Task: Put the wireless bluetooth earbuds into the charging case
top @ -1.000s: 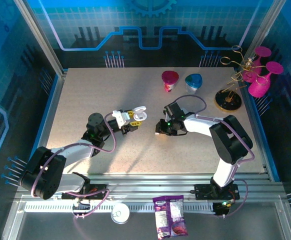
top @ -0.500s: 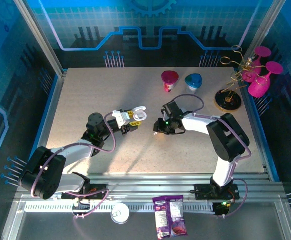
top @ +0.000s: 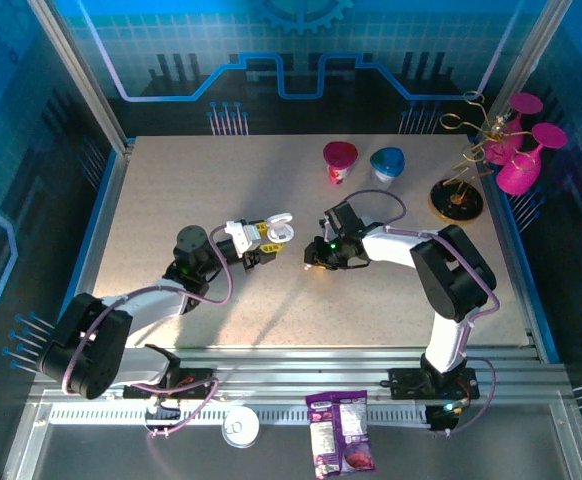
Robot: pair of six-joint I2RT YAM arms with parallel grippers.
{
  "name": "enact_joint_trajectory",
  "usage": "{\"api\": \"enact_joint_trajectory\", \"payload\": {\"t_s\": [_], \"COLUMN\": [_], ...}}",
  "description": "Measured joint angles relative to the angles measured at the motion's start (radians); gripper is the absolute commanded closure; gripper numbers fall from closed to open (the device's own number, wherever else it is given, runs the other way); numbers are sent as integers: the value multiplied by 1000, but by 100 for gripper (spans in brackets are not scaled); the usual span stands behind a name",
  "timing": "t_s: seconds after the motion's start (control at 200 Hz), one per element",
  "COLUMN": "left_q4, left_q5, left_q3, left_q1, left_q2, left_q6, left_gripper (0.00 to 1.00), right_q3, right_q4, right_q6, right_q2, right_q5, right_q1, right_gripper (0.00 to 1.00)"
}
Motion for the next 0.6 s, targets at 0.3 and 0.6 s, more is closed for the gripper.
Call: {"api": "enact_joint_trajectory", "payload": {"t_s": [0.3, 0.6], "left_q4": [0, 0], "left_q5": [0, 0], "left_q3": [0, 0], "left_q1": [0, 0], "left_q2": [0, 0], "left_q6": [0, 0], "left_gripper": [74, 74], "right_q3": [0, 0], "right_q4": [32, 41], "right_q6": [3, 3], "right_q2": [0, 5], "right_q5": [-31, -44], "right_q1": [0, 0], "right_gripper": [73, 73]}}
